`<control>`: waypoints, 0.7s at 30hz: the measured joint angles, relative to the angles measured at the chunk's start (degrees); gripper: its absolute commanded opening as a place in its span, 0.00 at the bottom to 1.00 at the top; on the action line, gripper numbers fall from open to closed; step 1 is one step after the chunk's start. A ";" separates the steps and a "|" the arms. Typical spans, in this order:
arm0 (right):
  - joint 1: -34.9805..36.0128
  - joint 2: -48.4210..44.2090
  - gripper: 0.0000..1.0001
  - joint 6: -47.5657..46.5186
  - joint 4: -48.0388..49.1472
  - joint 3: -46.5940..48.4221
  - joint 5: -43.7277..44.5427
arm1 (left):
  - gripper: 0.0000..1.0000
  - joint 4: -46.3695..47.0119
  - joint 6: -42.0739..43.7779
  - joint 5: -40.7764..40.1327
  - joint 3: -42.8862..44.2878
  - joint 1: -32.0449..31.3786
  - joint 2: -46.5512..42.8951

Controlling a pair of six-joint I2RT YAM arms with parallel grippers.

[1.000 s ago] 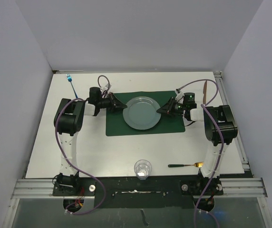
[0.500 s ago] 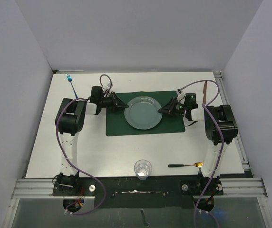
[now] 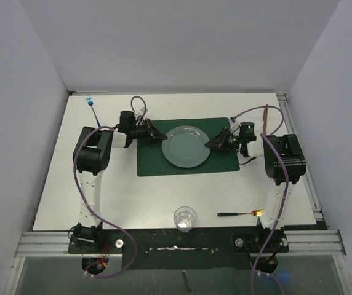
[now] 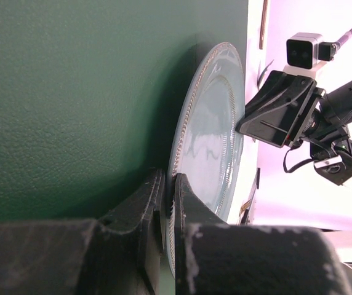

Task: Set the dinner table for one person
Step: Adjust the plate on the napkin.

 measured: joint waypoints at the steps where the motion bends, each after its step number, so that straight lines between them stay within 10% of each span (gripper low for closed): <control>1: -0.04 0.07 0.00 0.04 0.20 0.00 -0.17 | 0.00 -0.20 0.11 0.00 0.07 0.00 0.00; 12: -0.46 1.03 0.00 0.83 2.36 -0.20 -1.92 | 0.00 -2.73 1.66 0.22 1.40 0.00 0.33; 21: 0.57 1.16 0.53 0.81 5.07 -0.22 -4.02 | 0.22 -8.20 5.33 -0.63 3.80 -1.29 0.76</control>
